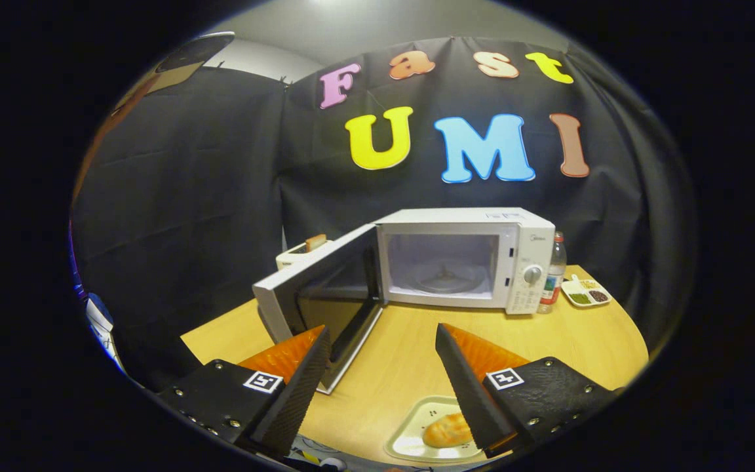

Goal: Open the microwave, put the food inside, and close the microwave door.

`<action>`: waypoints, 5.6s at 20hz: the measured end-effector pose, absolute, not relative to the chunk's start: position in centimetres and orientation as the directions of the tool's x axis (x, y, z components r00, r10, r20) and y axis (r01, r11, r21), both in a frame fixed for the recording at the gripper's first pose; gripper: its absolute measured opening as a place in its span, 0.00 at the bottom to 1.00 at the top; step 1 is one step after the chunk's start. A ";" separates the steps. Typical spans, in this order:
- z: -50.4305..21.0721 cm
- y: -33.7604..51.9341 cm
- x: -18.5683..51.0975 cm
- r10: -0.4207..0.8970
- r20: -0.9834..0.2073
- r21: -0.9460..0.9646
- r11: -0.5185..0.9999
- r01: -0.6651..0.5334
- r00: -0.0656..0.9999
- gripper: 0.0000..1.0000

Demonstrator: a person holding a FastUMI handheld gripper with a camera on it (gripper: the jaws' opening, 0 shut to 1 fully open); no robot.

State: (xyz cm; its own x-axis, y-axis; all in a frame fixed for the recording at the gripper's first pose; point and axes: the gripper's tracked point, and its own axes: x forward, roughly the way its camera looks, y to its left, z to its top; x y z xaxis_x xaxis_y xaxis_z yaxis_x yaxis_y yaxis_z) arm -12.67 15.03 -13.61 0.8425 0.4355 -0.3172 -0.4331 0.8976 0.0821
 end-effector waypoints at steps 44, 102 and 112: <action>-21.8 11.1 -0.4 0.293 -0.494 0.199 0.955 -0.222 0.819 0.86; -10.2 19.9 9.2 0.290 -0.164 0.342 0.913 -0.222 0.943 0.96; -3.8 27.0 -2.6 0.563 -0.092 0.264 0.809 -0.525 0.822 0.96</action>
